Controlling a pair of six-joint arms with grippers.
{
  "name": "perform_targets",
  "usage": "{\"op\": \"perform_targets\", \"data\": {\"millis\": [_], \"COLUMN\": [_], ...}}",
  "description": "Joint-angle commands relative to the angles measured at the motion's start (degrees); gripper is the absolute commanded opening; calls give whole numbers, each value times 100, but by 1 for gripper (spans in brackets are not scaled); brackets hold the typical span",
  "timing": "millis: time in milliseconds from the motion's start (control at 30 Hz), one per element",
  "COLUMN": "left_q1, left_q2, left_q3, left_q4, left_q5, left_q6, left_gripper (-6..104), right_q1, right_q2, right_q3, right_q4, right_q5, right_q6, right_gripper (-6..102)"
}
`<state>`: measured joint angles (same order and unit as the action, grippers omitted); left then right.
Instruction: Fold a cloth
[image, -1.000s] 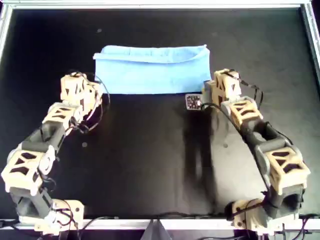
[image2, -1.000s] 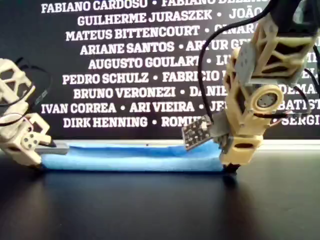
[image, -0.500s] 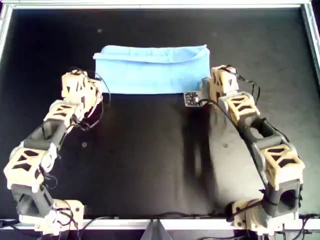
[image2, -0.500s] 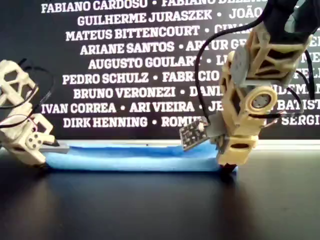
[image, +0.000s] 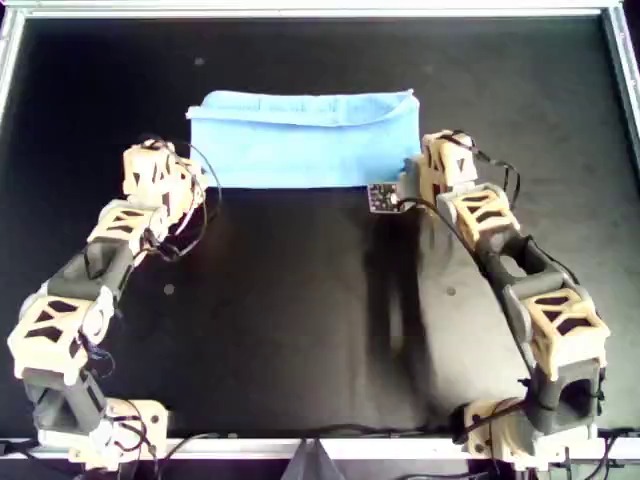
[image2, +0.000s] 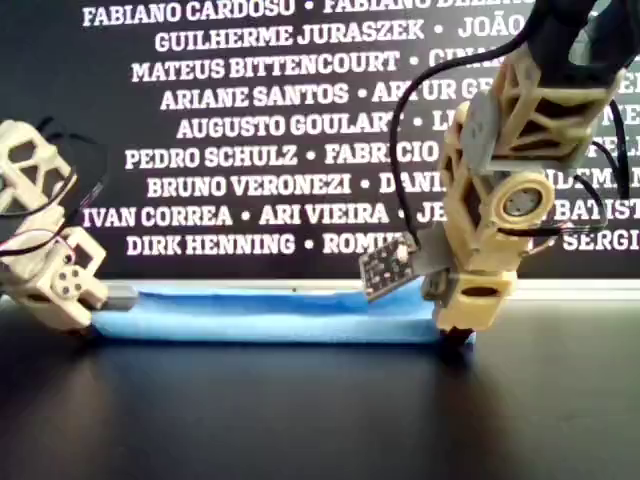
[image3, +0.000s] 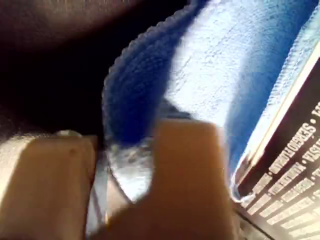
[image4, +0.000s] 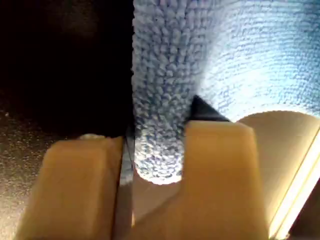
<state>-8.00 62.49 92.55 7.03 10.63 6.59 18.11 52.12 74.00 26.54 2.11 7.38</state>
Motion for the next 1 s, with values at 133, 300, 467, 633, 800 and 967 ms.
{"op": "perform_targets", "data": {"millis": [133, 300, 467, 633, 800, 967], "left_q1": [-132, -132, -132, -132, -132, -132], "left_q2": [70, 44, 149, 325, 809, 1617], "left_q3": [-185, -185, -62, -35, 369, 1151], "left_q4": [-53, -53, -53, 44, 53, 53], "left_q5": [53, 53, 62, 62, 62, 62], "left_q6": [-26, -18, -18, 35, 44, -9], "left_gripper": [4, 5, 5, 4, 4, 4], "right_q1": [-35, -35, -44, -35, -53, -44], "right_q2": [141, 105, 185, 466, 1002, 1582], "right_q3": [-492, -659, -527, -211, 448, 1134], "right_q4": [53, 53, 62, 62, 62, 62], "right_q5": [-44, -44, -44, -44, -44, -44], "right_q6": [35, 35, 35, 35, 26, 26], "right_gripper": [9, -3, -1, -1, -1, -1]}}
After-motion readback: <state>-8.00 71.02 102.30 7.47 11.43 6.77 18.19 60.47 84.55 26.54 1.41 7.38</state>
